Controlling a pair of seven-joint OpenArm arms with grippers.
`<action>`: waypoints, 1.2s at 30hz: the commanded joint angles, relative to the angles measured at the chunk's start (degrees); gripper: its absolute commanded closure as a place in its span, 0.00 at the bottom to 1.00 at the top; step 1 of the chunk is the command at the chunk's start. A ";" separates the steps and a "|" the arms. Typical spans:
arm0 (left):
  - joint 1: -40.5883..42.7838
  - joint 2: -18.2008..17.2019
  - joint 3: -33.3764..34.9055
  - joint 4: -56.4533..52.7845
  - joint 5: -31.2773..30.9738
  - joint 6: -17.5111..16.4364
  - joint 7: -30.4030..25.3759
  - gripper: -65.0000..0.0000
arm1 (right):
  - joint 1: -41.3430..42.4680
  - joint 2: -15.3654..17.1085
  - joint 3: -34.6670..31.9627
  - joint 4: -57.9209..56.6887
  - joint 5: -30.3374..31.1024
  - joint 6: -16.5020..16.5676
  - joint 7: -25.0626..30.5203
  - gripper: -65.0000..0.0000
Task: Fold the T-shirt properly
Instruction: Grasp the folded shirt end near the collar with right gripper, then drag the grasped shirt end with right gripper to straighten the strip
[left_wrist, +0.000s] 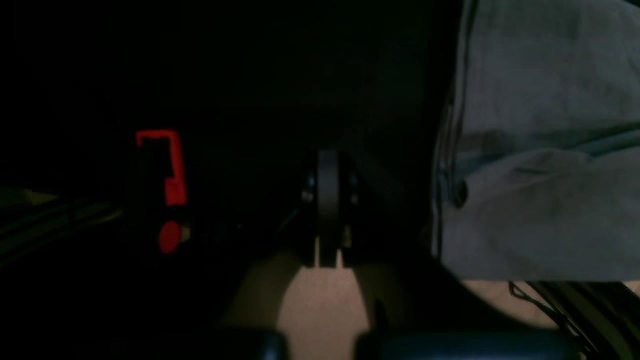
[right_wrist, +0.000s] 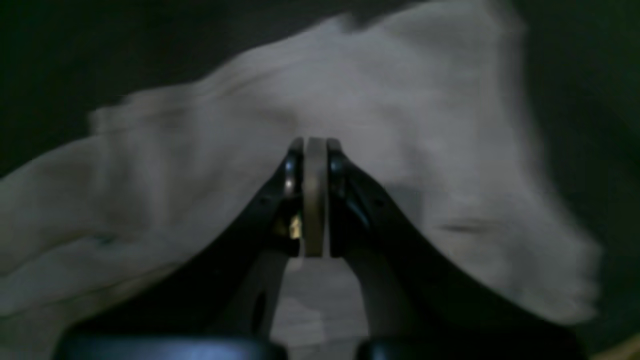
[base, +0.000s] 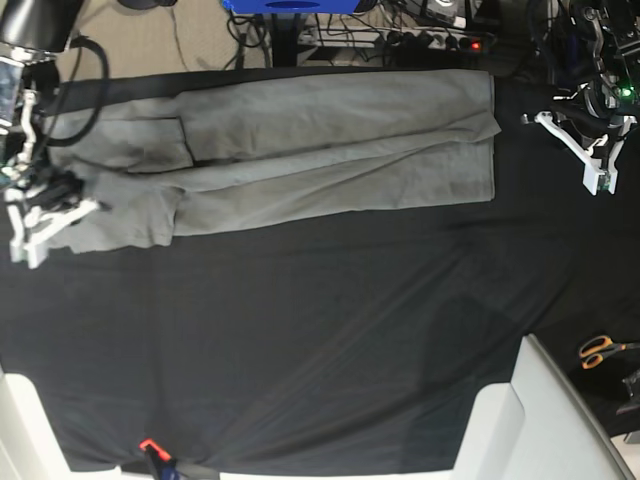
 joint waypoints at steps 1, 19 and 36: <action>0.01 -0.65 -0.23 0.85 0.01 0.18 -0.66 1.00 | 0.28 0.30 0.40 -0.21 -0.39 -0.34 0.60 1.00; 0.01 -0.82 -0.41 0.76 0.01 0.18 -0.66 1.00 | -6.93 -0.05 2.87 9.02 -0.21 -0.34 -2.30 1.00; -0.08 -0.82 -0.41 0.76 0.01 0.18 -0.66 1.00 | 0.20 -1.63 -2.15 -6.19 -0.48 -0.34 -2.30 1.00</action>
